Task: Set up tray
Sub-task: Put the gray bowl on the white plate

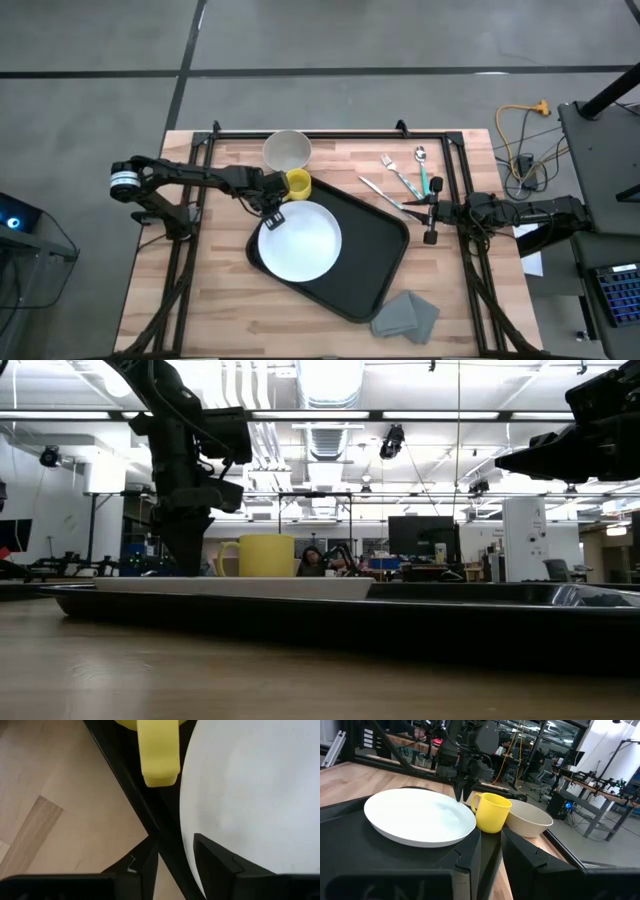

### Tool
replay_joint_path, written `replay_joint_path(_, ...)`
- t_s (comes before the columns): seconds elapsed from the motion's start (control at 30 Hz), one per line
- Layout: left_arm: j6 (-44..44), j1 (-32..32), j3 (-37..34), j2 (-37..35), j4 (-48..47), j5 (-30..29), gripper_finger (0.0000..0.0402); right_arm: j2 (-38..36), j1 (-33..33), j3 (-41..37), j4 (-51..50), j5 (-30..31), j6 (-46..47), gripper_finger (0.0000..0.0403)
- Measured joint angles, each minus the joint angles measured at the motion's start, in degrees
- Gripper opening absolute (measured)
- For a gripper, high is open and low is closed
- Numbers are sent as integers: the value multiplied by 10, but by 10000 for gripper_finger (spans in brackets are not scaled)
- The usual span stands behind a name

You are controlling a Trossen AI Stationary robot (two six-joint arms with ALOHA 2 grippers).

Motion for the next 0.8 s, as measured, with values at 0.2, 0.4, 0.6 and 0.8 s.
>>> replay_joint_path(0.2,0,0,0,-8,-6,1,112,0,0,0,0,0,0,68)
replay_joint_path(0.4,0,0,36,-34,-56,2,112,0,0,0,0,0,1,68)
replay_joint_path(0.6,20,0,61,-68,-43,-32,112,0,0,0,0,0,2,68)
replay_joint_path(0.8,124,0,70,-75,-23,-104,112,0,0,0,0,0,2,68)
